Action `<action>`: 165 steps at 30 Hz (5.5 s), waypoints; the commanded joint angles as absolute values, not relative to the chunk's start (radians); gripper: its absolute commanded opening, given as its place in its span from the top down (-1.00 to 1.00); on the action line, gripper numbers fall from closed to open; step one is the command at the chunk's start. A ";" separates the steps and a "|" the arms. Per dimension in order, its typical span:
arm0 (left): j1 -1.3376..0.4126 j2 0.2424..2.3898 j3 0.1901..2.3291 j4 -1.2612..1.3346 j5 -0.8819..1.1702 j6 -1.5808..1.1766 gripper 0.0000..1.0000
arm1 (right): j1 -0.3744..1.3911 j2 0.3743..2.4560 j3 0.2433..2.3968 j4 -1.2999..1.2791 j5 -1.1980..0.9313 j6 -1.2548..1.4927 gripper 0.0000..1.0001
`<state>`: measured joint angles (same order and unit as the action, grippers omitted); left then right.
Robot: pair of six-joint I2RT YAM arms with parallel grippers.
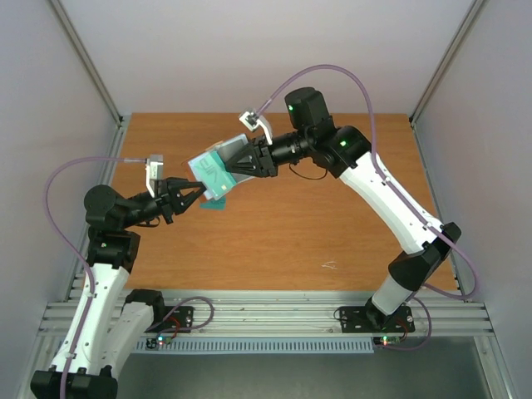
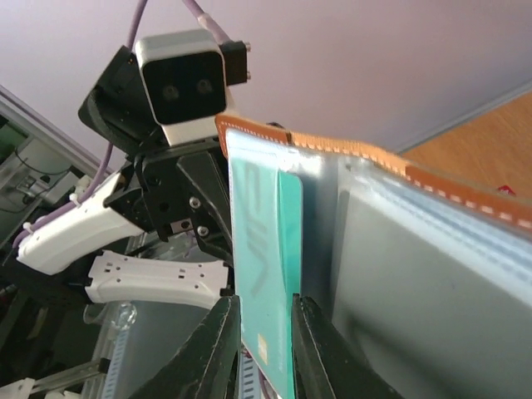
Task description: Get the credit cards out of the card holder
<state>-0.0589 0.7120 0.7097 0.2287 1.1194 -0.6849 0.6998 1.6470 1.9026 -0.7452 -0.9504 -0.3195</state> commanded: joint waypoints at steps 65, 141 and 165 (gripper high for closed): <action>-0.062 0.697 0.690 0.342 1.158 -0.702 0.43 | 0.744 1.674 1.863 -0.643 -0.922 -0.266 0.98; -0.094 0.709 0.687 0.343 1.155 -0.666 0.70 | 0.717 1.610 1.808 -0.635 -0.923 -0.220 0.98; -0.094 0.707 0.683 0.323 1.144 -0.661 0.99 | 0.686 1.570 1.833 -0.716 -0.853 -0.275 0.98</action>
<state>-0.0895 0.7242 0.6842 0.2573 1.1389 -0.6762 0.6983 1.6028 1.8236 -0.7033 -0.8867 -0.2634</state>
